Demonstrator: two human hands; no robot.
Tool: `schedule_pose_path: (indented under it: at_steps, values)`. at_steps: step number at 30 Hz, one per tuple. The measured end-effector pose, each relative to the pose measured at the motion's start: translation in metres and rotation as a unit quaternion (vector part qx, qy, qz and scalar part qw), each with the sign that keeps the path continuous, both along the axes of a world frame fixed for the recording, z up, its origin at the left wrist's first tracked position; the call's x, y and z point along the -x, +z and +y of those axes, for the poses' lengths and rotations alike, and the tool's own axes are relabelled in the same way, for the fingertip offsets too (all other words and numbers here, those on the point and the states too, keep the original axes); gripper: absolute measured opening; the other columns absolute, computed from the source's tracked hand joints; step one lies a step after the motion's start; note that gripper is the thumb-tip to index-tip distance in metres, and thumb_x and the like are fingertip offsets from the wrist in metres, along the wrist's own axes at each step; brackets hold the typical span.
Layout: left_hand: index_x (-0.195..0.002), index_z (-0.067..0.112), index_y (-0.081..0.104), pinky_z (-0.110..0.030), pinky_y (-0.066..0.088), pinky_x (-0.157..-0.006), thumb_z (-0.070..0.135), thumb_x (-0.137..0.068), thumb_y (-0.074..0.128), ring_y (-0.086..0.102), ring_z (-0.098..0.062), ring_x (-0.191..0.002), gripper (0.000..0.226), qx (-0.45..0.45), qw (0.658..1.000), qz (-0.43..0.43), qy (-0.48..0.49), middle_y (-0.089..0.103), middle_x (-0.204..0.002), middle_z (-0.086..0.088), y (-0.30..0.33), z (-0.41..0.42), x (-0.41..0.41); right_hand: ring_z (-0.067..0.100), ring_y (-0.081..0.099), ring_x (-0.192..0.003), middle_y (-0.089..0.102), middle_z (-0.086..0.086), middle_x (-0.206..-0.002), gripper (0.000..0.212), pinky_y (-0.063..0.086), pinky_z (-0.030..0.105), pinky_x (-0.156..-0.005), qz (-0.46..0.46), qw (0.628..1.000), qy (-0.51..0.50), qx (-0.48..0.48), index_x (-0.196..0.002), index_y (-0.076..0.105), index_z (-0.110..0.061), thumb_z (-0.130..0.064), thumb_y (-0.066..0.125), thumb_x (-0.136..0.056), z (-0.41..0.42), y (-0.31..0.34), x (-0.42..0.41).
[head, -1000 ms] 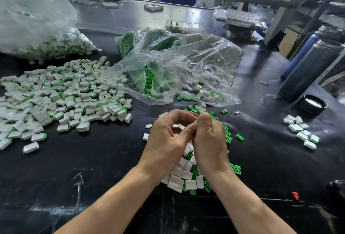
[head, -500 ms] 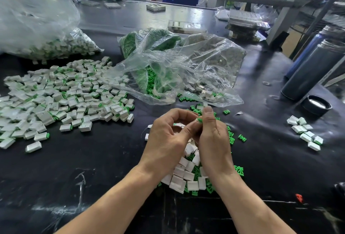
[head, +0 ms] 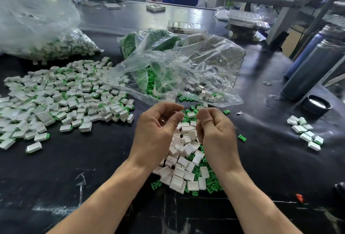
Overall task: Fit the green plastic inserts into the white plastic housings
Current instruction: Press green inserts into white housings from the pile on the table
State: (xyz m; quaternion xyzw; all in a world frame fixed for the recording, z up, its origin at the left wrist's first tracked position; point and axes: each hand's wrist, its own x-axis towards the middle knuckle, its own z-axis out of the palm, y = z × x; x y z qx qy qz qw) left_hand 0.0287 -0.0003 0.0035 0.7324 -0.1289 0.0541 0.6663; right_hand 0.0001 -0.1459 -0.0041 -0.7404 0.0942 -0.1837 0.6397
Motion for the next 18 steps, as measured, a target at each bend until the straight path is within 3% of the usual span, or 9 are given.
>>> schedule_pose_path:
  at_steps: [4,7,9,12,18]
  values:
    - [-0.097,0.031,0.073,-0.015,0.051,-0.068,0.025,-0.092,0.075,0.064,-0.003,-0.078,0.008,-0.129,0.989,-0.026,0.061,0.070,-0.086,0.012,-0.001,0.016,-0.012,0.010,0.041,-0.048,0.047,-0.007,-0.049,0.059,0.041,0.032,-0.063,-0.016,1.000,-0.015,0.013,-0.055,0.049,-0.021,-0.051,0.049,-0.106,-0.001,0.002,0.001]
    - [-0.097,0.027,0.074,-0.030,0.052,-0.079,0.025,-0.091,0.076,0.059,-0.005,-0.080,0.006,-0.284,0.947,-0.069,0.135,0.065,-0.090,0.013,-0.002,0.030,-0.021,0.007,0.038,-0.041,0.044,-0.008,-0.044,0.068,0.049,0.032,-0.073,-0.009,1.000,-0.017,0.015,-0.045,0.044,-0.022,-0.056,0.051,-0.103,-0.003,0.003,0.002]
    - [-0.096,0.026,0.075,-0.041,0.049,-0.087,0.026,-0.090,0.077,0.061,-0.014,-0.088,0.006,-0.359,0.911,-0.085,0.182,0.066,-0.093,0.009,-0.001,0.039,-0.028,0.009,0.037,-0.043,0.044,-0.005,-0.045,0.068,0.043,0.030,-0.061,-0.008,1.000,-0.018,0.025,-0.048,0.045,-0.015,-0.052,0.052,-0.105,-0.004,0.002,0.002]
    - [-0.095,0.026,0.076,-0.045,0.046,-0.088,0.026,-0.087,0.080,0.062,-0.025,-0.097,0.009,-0.440,0.865,-0.083,0.228,0.070,-0.095,0.001,0.000,0.051,-0.036,0.014,0.037,-0.046,0.046,0.001,-0.049,0.068,0.039,0.027,-0.053,-0.007,0.999,-0.020,0.049,-0.060,0.049,0.004,-0.046,0.053,-0.106,-0.007,0.001,0.002]
    - [-0.106,0.032,0.074,-0.044,0.036,-0.096,0.021,-0.092,0.072,0.051,-0.029,-0.108,0.017,-0.496,0.825,-0.033,0.269,0.060,-0.106,-0.003,0.000,0.062,-0.043,0.019,0.046,-0.049,0.055,0.002,-0.051,0.059,0.042,0.035,-0.053,0.020,0.992,-0.065,0.105,-0.064,0.060,-0.001,-0.044,0.055,-0.106,-0.021,0.002,-0.001]
